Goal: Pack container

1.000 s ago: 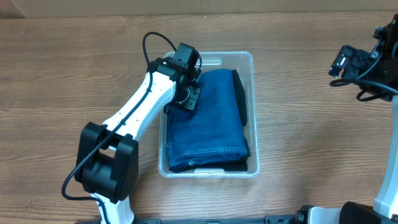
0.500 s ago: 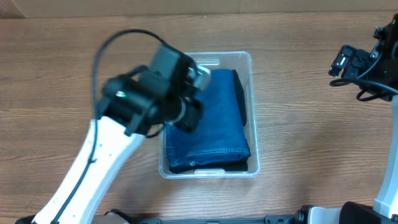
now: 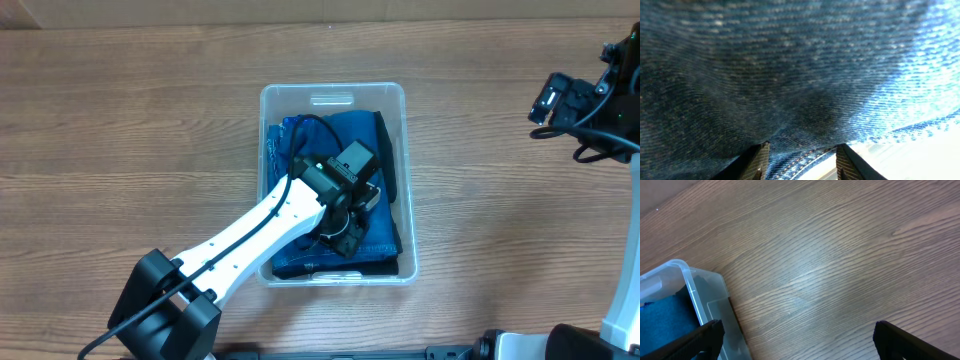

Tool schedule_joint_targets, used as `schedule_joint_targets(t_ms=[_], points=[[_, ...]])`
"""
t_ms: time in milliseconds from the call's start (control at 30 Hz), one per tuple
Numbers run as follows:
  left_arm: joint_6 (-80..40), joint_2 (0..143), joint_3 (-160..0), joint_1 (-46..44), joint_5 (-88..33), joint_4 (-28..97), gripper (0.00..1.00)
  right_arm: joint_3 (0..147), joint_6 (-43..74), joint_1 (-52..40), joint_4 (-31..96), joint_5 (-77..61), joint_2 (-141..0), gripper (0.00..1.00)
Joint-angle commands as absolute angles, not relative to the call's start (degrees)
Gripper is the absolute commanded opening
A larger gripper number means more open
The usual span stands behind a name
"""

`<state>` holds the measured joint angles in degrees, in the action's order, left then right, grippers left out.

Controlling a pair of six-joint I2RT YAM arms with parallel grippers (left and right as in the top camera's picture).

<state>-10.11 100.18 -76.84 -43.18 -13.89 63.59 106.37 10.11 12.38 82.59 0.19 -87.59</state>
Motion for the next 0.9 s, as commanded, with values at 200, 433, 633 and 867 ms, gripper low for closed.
schedule_joint_targets(t_ms=[200, 433, 633, 867], points=[[-10.17, 91.66, -93.36, -39.7, 3.16, 71.64, 0.94, 106.45, 9.74, 12.47, 81.21, -6.22, -86.91, 1.0], [-23.09, 84.49, -94.76, -18.13, 9.56, 70.63, 1.0, 106.45, 4.01, 5.45, 77.89, -9.1, -91.05, 1.0], [-28.29, 87.79, -94.76, -3.05, 8.97, 69.56, 1.0, 106.45, 2.76, 2.42, 72.16, -9.1, -100.62, 1.0], [-19.03, 84.79, -94.41, 1.56, 7.42, 71.85, 1.0, 106.34, 2.52, 2.42, 75.72, -7.33, -99.46, 1.0]])
